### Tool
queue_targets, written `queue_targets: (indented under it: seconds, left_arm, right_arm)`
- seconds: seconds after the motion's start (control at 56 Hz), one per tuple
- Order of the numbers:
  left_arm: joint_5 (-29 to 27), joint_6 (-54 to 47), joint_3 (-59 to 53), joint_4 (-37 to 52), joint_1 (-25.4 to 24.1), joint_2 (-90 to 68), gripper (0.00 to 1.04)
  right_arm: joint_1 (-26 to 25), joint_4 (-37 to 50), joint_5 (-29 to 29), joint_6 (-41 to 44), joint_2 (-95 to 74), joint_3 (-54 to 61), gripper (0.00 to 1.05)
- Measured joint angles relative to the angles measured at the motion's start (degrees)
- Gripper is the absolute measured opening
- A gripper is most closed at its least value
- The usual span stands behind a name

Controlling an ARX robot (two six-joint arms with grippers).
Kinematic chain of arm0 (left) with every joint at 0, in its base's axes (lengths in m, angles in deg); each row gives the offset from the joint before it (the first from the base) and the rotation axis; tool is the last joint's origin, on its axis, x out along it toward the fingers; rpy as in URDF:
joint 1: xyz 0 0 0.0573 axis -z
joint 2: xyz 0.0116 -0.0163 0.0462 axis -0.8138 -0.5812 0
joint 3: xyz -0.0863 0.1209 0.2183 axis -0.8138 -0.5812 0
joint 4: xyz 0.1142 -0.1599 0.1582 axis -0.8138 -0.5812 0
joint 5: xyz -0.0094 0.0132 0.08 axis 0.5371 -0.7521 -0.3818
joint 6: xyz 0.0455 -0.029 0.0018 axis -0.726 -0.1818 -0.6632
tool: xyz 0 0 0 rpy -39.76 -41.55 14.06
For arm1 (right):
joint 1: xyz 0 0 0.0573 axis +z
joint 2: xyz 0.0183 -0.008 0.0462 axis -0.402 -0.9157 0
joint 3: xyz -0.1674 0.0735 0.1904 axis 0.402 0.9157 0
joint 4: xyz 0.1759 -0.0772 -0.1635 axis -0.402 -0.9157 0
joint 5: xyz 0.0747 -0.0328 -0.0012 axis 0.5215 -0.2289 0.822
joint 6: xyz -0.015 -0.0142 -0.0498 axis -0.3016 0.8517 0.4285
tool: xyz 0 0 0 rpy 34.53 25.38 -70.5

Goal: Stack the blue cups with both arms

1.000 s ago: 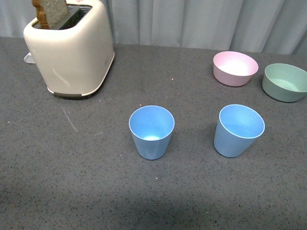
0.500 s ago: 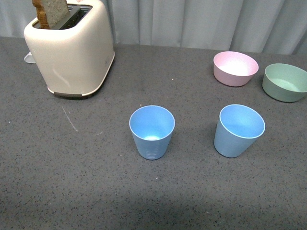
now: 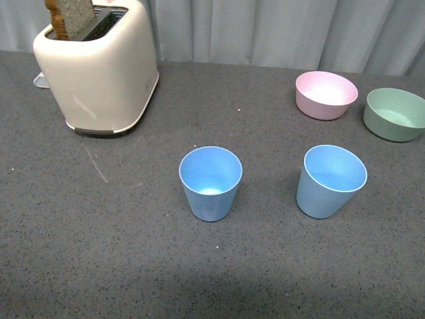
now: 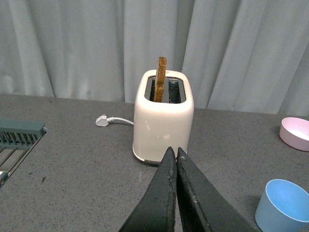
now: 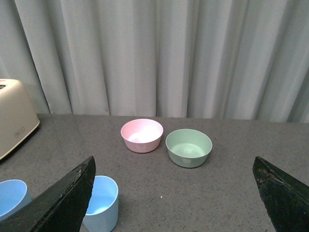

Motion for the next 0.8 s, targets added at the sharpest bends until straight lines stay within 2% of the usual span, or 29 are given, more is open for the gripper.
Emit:
queue_targets:
  seconds: [0.125, 0.232, 0.429, 0.464, 0.589, 0.661, 0.732, 0.804]
  left_arm:
    - [0.0, 0.0, 0.0, -1.7, 0.0, 1.6, 0.04]
    - [0.0, 0.0, 0.0, -10.7, 0.0, 9.0, 0.04]
    - [0.0, 0.0, 0.0, -11.4, 0.0, 11.0, 0.04]
    - [0.0, 0.0, 0.0, -11.5, 0.0, 11.1, 0.09]
    - [0.0, 0.0, 0.0, -11.5, 0.0, 11.1, 0.35]
    - [0.0, 0.0, 0.0, -11.5, 0.0, 11.1, 0.45]
    - [0.0, 0.0, 0.0, -11.5, 0.0, 11.1, 0.57]
    - [0.0, 0.0, 0.0, -11.5, 0.0, 11.1, 0.71]
  right_arm:
    - [0.0, 0.0, 0.0, 0.0, 0.0, 0.0, 0.95]
    - [0.0, 0.0, 0.0, 0.0, 0.0, 0.0, 0.95]
    - [0.0, 0.0, 0.0, 0.0, 0.0, 0.0, 0.95]
    - [0.0, 0.0, 0.0, 0.0, 0.0, 0.0, 0.95]
    - [0.0, 0.0, 0.0, 0.0, 0.0, 0.0, 0.95]
    - [-0.1, -0.2, 0.2, 0.5, -0.1, 0.0, 0.95]
    - [-1.3, -1.6, 3.6, 7.4, -2.9, -0.7, 0.95]
    - [-2.5, 1.8, 4.7, 13.0, -10.2, -1.6, 0.95]
